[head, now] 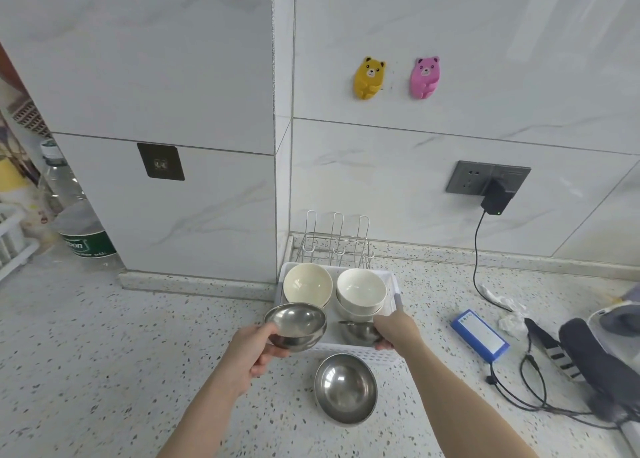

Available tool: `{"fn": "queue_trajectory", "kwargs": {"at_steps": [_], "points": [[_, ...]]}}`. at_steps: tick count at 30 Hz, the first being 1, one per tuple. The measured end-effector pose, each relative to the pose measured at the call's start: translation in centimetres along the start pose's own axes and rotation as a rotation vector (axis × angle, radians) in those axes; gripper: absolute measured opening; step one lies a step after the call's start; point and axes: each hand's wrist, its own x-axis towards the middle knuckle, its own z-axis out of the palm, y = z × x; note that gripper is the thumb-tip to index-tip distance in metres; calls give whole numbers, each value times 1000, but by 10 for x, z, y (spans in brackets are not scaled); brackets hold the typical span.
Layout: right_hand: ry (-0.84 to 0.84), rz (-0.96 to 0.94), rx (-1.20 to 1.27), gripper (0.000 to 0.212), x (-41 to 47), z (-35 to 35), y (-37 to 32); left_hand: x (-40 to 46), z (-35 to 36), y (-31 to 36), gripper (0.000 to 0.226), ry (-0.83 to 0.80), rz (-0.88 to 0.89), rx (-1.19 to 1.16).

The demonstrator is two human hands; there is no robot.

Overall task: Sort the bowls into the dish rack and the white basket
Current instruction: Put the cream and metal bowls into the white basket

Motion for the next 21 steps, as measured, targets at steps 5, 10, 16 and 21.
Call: {"fn": "queue_trajectory", "kwargs": {"at_steps": [5,10,16,21], "points": [[275,-135,-334,45,-19,-5,-4,7,-1,14,20,-24,-40,123],[-84,-458,184,34,-41,8,-5,17,3,30,21,-54,-79,198],[-282,-522,214,32,-47,21,-4,25,9,40,23,-82,-137,198],[-271,-541,291,11,-42,24,-11,26,11,42,25,-74,-141,249]]}}
